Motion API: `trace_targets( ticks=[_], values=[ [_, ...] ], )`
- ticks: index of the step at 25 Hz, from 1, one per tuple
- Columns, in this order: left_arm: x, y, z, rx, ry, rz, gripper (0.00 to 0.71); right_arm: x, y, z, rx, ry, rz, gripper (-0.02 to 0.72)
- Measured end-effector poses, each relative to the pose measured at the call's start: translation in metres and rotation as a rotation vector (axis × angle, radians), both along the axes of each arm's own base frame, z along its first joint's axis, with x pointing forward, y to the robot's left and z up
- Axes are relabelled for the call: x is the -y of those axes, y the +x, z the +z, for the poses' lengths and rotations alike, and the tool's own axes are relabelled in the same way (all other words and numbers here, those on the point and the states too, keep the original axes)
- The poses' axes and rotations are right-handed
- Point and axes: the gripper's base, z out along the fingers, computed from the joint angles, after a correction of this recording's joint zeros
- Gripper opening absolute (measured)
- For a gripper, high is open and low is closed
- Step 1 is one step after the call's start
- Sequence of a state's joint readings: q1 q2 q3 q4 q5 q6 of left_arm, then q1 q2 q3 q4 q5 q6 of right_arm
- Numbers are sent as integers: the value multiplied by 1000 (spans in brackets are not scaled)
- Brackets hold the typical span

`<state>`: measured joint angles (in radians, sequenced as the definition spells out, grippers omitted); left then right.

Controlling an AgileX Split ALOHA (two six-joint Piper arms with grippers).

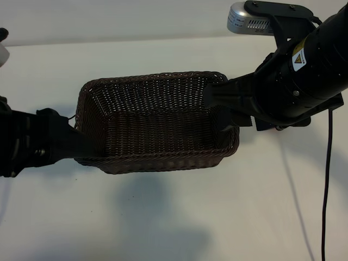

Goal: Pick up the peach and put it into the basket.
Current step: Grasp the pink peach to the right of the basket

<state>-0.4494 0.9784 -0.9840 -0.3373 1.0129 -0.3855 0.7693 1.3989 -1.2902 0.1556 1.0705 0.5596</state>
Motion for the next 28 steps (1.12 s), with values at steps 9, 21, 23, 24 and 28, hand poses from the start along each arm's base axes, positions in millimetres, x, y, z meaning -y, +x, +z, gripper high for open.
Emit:
trace_targets(
  ticks=[9,21,23,24,28],
  values=[
    [5,10,6,-16,16,-14,572,0,0,0,0,0,0,533],
    [21,24,4,-56,-100,-3,570,0,0,0,0,0,0,533],
    [23,26,3,-65,-114,-1,570,0,0,0,0,0,0,533],
    [25,27,3,-75,-127,0,570,0,0,0,0,0,0,533],
    [31,30,3,-94,-186,7,569,0,0,0,0,0,0,533]
  ],
)
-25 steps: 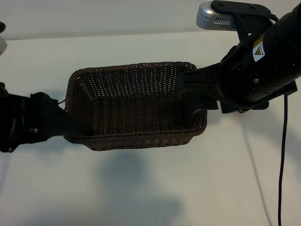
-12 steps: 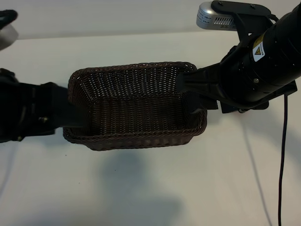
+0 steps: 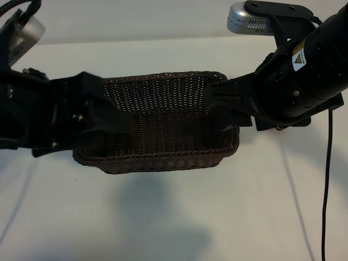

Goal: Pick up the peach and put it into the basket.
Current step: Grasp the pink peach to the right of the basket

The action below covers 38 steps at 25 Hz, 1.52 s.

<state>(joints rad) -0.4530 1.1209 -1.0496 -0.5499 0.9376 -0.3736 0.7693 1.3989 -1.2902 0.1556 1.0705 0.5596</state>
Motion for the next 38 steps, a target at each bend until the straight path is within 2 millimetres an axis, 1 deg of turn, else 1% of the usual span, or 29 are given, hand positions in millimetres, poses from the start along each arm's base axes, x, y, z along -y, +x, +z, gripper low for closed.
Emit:
trace_targets(
  ticks=[7,9,16,21,38],
  values=[
    [19,-6,-4,0,0,-71,569,0,0,0,1,3,0,533],
    [21,-6,-6,0,23,-70,569,0,0,0,2,3,-1,533],
    [16,-2,-12,12,96,-26,568,0,0,0,4,6,-1,533],
    [13,-5,-32,-53,135,-10,568,-2,2,1,21,22,-5,533],
    [10,-9,-37,-78,172,-25,568,-3,3,2,39,39,-9,533]
  ],
)
